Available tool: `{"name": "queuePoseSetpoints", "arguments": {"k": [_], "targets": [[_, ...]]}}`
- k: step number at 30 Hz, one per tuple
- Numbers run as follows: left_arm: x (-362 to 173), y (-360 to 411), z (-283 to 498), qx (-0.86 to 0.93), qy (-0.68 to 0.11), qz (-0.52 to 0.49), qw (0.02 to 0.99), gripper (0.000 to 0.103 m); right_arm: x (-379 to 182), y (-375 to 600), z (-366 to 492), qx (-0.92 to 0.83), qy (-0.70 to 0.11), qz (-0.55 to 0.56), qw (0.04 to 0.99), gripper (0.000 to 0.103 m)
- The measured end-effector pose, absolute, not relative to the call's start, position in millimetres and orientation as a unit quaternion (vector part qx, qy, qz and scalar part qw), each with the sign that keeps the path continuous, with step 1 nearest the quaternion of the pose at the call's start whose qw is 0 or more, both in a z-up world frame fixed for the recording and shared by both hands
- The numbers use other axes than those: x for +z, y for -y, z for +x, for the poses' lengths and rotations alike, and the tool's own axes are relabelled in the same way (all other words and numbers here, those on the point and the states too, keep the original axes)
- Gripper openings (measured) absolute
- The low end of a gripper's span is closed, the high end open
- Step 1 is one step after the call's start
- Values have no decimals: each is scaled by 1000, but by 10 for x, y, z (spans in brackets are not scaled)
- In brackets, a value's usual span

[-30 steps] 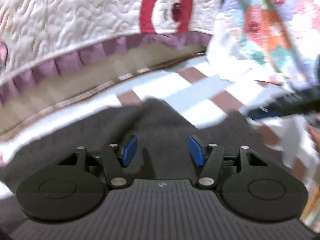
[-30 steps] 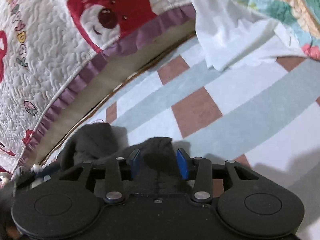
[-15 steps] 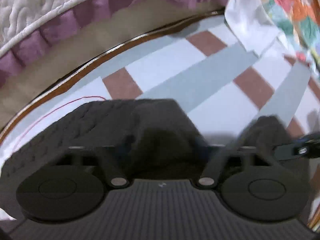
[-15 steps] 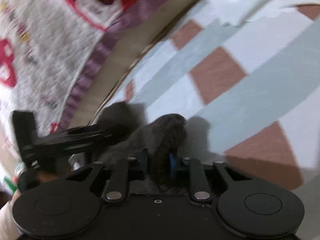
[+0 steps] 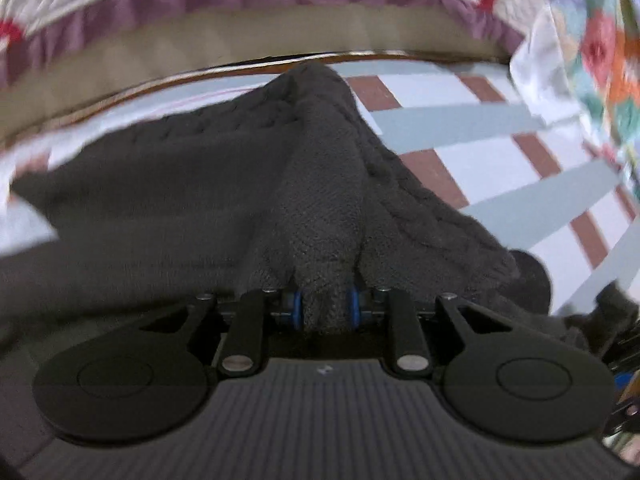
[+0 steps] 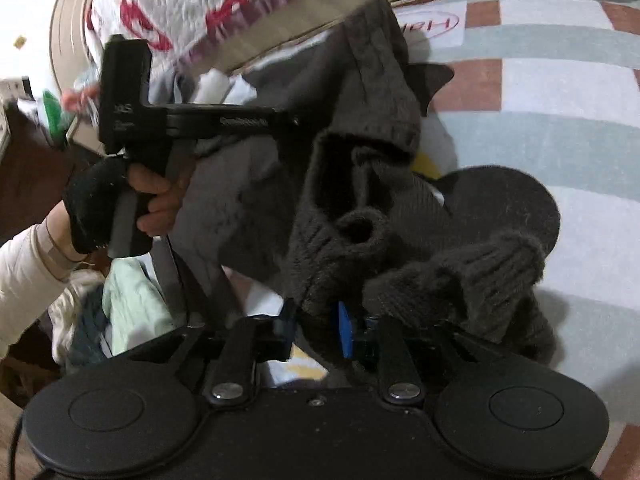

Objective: Fold clothes

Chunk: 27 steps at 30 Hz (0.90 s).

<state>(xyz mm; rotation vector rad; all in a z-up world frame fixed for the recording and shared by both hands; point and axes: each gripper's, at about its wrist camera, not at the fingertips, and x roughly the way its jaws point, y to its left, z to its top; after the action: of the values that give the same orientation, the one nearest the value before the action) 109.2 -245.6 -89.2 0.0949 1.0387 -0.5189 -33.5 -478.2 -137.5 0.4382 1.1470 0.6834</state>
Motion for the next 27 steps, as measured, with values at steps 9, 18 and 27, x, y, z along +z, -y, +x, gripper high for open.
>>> {"name": "queuePoseSetpoints", "arguments": {"k": [9,18,27], "targets": [[-1004,2405,1192,-239,-510,-26,826,23,-1455,4864,-198,277,-497,286,771,58],[-634,2645,1119,-371,-462,34,805,10,-1016,5049,-284,129,-360,199,902,15],[-69,3705,1614,-418,-373,51,827,44,-1012,5745,86,-92,-306,74,945,14]]}}
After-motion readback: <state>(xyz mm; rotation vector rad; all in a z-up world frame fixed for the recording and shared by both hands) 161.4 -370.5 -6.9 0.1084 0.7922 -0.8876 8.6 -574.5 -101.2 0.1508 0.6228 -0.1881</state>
